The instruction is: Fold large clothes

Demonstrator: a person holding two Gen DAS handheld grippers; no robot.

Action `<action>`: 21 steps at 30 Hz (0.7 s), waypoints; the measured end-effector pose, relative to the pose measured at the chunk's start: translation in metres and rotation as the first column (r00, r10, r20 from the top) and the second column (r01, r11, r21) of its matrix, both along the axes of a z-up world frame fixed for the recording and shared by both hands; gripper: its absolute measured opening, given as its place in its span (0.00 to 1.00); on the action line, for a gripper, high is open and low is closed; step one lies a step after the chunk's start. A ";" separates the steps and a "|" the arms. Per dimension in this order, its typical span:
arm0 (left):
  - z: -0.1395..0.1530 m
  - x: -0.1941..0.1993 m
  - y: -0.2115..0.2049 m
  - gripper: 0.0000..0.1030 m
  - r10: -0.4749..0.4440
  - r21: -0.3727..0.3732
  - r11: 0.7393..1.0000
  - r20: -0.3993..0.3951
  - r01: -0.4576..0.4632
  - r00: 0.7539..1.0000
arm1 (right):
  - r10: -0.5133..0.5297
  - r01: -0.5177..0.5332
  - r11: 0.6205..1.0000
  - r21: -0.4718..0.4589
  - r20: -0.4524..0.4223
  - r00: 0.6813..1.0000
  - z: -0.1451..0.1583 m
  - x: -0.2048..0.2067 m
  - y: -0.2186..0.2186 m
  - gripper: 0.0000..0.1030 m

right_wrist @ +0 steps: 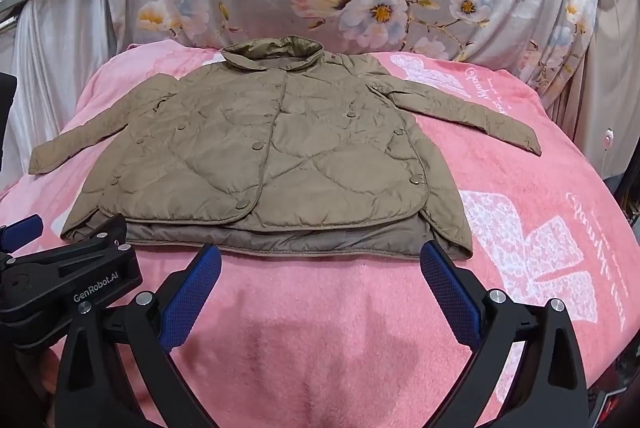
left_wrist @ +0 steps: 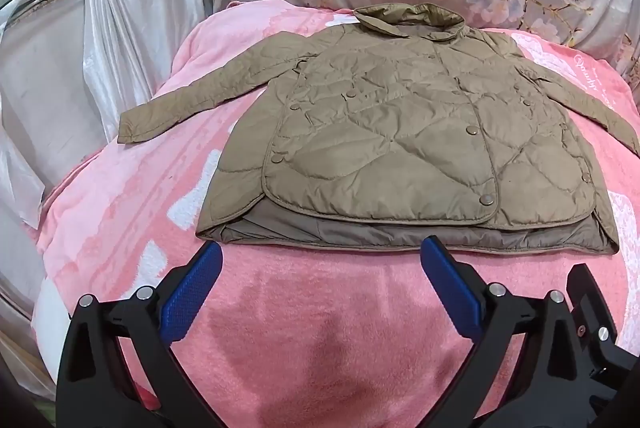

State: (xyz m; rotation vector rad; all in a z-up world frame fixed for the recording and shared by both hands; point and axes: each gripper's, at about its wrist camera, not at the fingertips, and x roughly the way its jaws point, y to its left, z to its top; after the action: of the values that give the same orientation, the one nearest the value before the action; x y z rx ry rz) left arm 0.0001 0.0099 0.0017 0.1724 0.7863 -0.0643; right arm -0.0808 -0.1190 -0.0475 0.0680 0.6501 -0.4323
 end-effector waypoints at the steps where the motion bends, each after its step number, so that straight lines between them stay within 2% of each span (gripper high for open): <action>1: 0.000 0.000 0.000 0.94 -0.002 -0.001 1.000 0.001 0.002 1.000 | -0.003 0.003 1.000 -0.013 0.001 1.000 0.000 0.000 0.001 0.95; 21: 0.007 -0.004 0.008 0.94 0.016 -0.009 1.000 0.008 -0.016 1.000 | -0.007 0.007 1.000 -0.006 0.009 1.000 0.002 -0.003 -0.001 0.95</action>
State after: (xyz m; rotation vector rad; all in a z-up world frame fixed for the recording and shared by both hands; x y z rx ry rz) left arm -0.0038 0.0177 0.0086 0.1577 0.7788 -0.0525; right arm -0.0834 -0.1199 -0.0454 0.0669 0.6398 -0.4405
